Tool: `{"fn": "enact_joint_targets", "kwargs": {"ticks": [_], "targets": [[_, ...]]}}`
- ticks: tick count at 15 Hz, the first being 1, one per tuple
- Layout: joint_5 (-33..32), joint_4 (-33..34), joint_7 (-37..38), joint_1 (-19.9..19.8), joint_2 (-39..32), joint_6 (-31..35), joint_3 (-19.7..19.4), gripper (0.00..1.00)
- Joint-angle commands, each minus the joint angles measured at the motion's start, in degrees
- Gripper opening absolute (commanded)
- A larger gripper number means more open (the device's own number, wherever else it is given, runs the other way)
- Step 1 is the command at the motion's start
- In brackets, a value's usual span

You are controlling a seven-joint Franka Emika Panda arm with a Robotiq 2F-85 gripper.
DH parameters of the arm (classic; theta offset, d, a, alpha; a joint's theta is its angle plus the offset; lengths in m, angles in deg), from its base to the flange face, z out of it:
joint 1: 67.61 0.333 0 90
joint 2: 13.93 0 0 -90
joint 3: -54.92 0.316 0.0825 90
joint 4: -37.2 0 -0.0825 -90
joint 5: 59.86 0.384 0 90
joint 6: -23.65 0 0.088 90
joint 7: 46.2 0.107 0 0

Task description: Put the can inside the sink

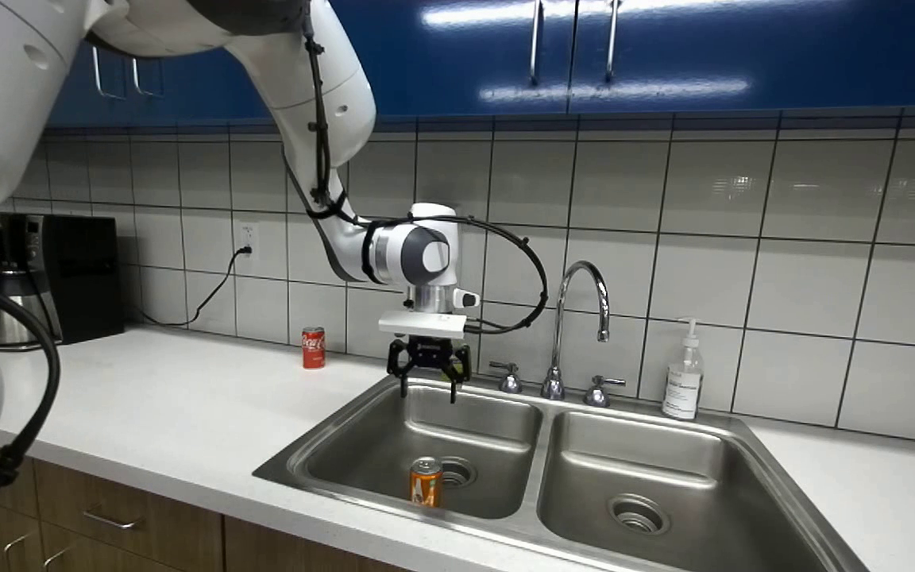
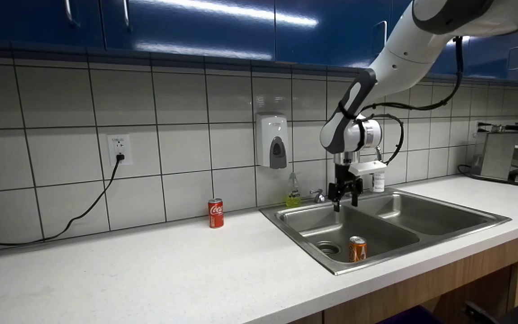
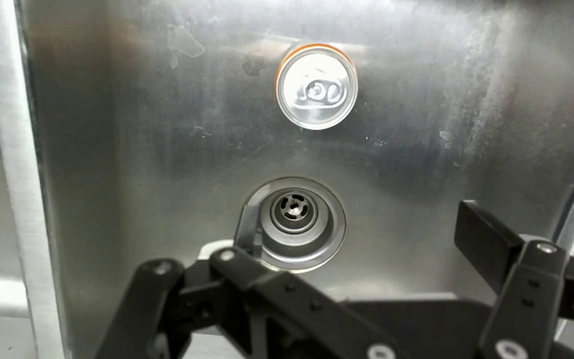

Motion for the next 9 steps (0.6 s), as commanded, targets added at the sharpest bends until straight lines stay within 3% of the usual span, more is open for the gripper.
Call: {"fn": "enact_joint_targets", "kwargs": {"ticks": [1, 9], "targets": [[-1.4, -5.7, 2.3, 0.7, 8.6, -3.5, 0.1, 1.0], [-1.1, -13.8, 3.3, 3.4, 22.5, -12.3, 0.4, 1.0]]}}
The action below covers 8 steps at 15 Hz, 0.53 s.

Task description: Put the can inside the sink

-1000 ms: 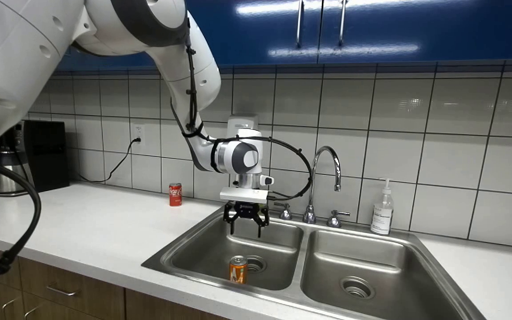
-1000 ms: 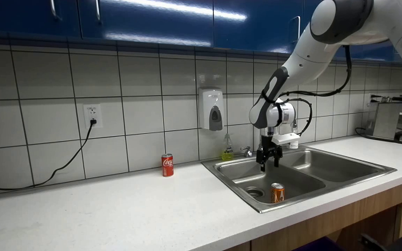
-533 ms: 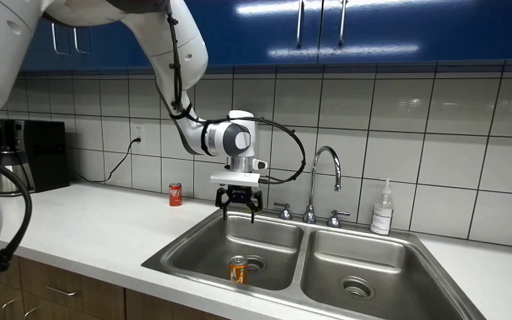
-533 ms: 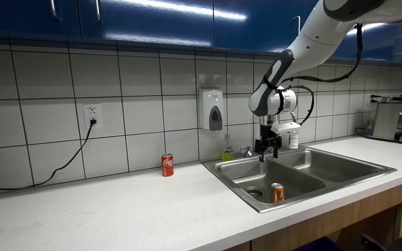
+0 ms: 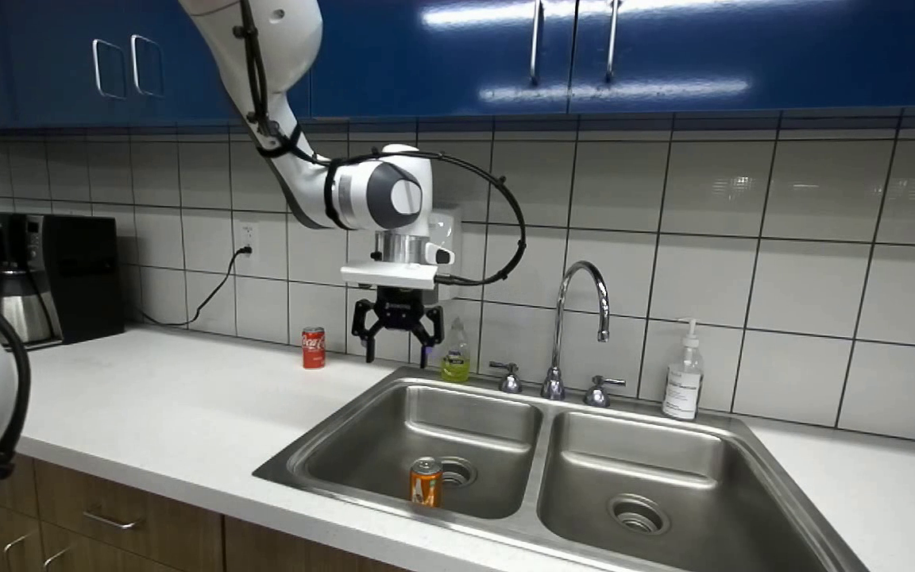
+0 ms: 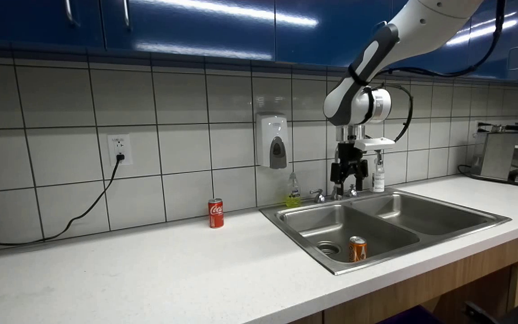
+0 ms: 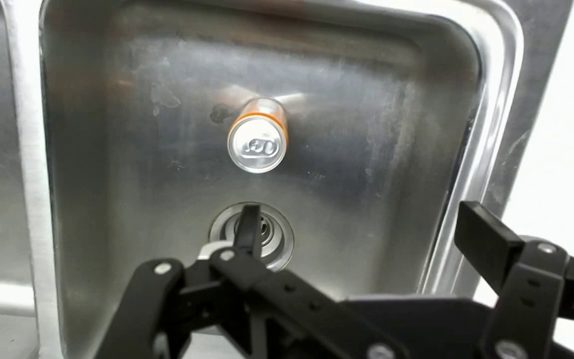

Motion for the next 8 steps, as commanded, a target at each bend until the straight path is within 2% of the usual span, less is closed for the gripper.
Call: {"fn": "enact_joint_targets", "kwargs": {"ticks": [1, 8], "targets": [[-1.0, -5.5, 2.6, 1.2, 8.3, -4.7, 0.4, 1.0], [-0.6, -13.0, 4.6, 3.4, 20.1, -9.8, 0.6, 1.0]]}}
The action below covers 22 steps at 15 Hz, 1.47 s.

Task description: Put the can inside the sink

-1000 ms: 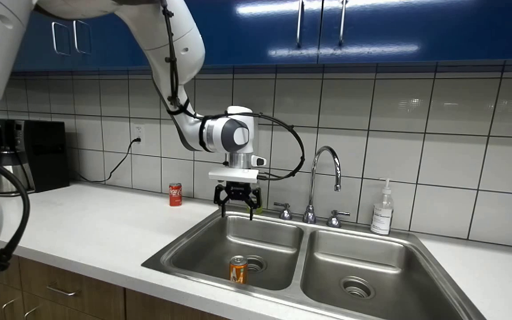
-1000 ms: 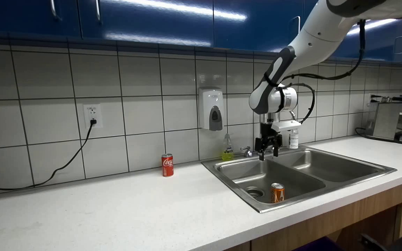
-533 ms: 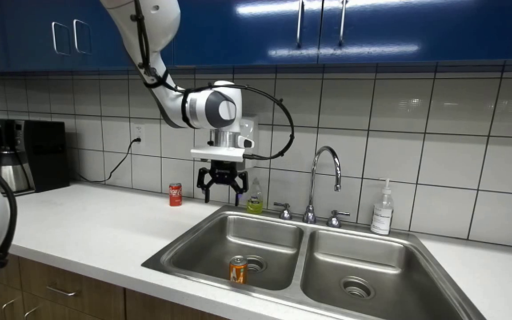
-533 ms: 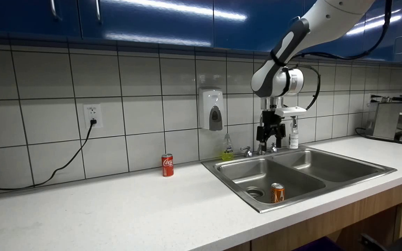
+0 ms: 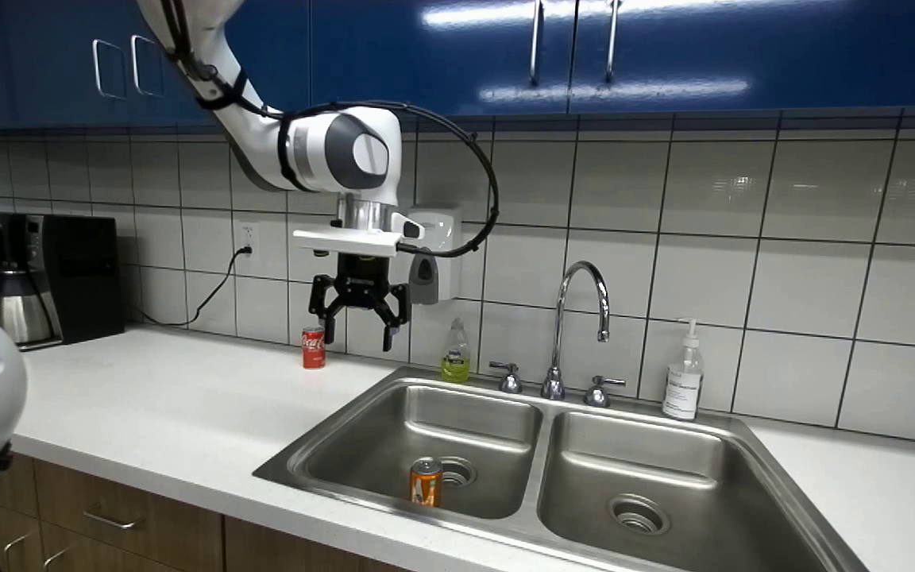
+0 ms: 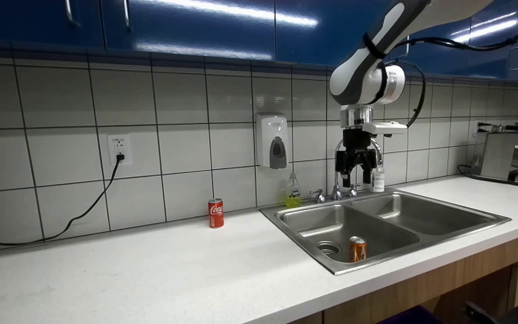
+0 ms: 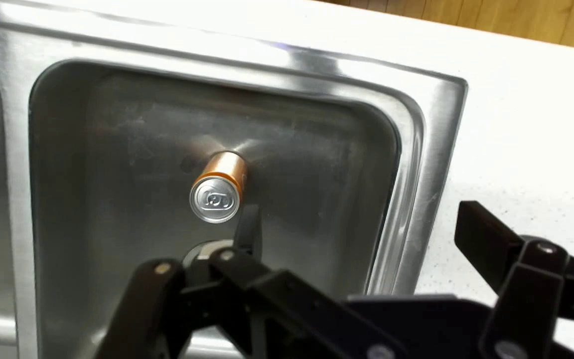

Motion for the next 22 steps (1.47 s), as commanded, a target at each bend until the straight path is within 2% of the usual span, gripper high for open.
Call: {"fn": "enact_joint_targets", "kwargs": {"ticks": [1, 6, 7, 11, 22], "targets": [[-0.6, -5.4, 3.0, 0.8, 8.3, -2.9, 0.5, 1.0], [-0.9, -9.3, 6.1, 1.3, 15.4, -5.4, 0.7, 1.0], [-0.2, -7.0, 3.5, 1.6, 11.1, -3.7, -0.2, 1.0], [-0.2, -8.7, 4.3, 1.7, 14.0, -4.3, -0.2, 1.0], [-0.2, -8.7, 4.3, 1.6, 14.0, -4.3, -0.2, 1.0]]}}
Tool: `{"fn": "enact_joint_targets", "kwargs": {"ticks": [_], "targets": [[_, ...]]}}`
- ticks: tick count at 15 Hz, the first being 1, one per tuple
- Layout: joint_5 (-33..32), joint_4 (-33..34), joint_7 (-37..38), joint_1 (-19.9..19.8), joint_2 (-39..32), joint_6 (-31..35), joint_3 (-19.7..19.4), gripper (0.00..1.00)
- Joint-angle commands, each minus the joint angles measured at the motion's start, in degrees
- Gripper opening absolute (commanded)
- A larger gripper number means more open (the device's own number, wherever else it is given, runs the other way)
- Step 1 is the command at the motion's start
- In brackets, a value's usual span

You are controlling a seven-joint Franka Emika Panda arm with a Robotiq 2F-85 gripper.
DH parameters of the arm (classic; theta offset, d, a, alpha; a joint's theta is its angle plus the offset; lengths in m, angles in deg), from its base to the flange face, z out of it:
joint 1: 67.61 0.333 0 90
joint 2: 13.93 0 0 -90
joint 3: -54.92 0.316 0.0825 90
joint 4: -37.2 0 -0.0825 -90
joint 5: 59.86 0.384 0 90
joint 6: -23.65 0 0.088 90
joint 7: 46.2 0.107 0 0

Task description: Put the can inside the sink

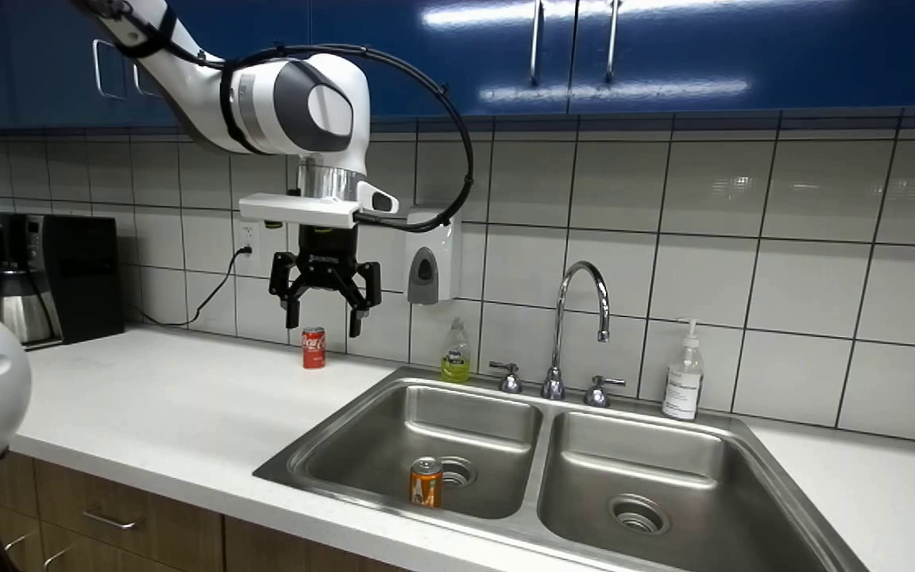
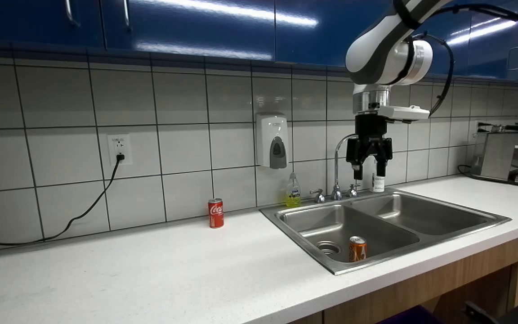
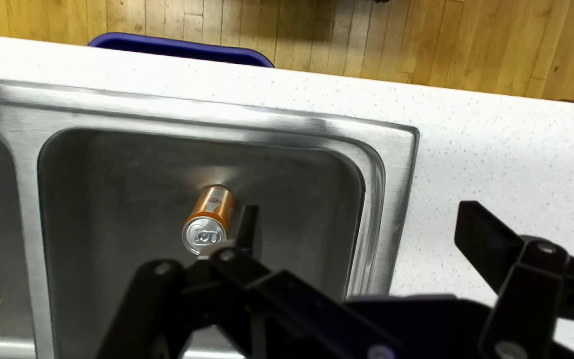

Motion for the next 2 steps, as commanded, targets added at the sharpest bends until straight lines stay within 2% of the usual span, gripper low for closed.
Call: {"fn": "enact_joint_targets", "kwargs": {"ticks": [1, 2], "targets": [[-0.2, 0.1, 0.2, 0.5, 0.0, -0.1, -0.4, 1.0], [-0.2, 0.1, 0.2, 0.5, 0.0, -0.1, -0.4, 1.0]]}}
